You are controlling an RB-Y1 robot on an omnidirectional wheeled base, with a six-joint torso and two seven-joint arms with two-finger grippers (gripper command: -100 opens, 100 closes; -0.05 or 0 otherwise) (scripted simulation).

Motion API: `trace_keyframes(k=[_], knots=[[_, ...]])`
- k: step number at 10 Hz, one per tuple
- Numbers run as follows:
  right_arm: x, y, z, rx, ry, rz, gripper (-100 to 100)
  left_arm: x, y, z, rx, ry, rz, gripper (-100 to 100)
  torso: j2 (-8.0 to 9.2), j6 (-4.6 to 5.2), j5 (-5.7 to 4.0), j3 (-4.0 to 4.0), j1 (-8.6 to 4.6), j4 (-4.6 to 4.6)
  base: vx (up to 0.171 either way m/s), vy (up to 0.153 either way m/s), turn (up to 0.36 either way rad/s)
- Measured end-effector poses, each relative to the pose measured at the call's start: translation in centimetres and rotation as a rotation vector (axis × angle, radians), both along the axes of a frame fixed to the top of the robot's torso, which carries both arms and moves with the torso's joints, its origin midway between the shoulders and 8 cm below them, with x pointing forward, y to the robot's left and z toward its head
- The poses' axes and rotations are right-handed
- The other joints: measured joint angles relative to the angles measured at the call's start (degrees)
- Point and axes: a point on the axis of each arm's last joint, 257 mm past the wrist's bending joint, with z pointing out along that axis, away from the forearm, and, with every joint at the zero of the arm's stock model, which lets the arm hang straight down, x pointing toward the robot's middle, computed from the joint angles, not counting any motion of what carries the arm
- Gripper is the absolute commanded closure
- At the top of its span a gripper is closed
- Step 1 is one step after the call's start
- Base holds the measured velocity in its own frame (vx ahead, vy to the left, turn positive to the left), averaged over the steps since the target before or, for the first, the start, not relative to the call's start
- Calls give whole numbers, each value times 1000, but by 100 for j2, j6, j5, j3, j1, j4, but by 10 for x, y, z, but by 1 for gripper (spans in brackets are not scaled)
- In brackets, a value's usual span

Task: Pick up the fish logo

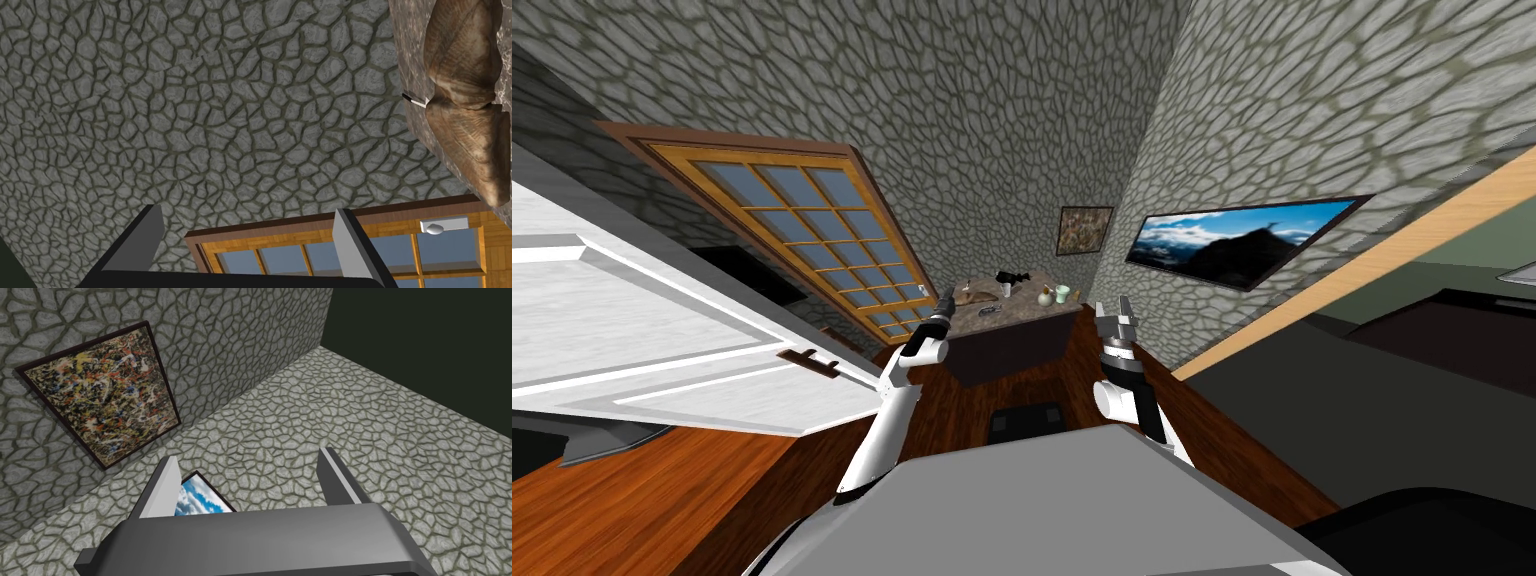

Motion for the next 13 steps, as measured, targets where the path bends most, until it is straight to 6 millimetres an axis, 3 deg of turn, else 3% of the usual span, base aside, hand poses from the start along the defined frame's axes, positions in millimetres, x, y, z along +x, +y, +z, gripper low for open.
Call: trace_keyframes(k=[8,13], knots=[[0,0,0,0,0,0,0,41,17,-28,-10,186,28,-100,-4,-2,0,-2,2,-1,12,-19,58],[0,0,0,0,0,0,0,55,27,-50,-22,309,49,-100,-1,0,1,-1,2,-1,16,-24,42]])
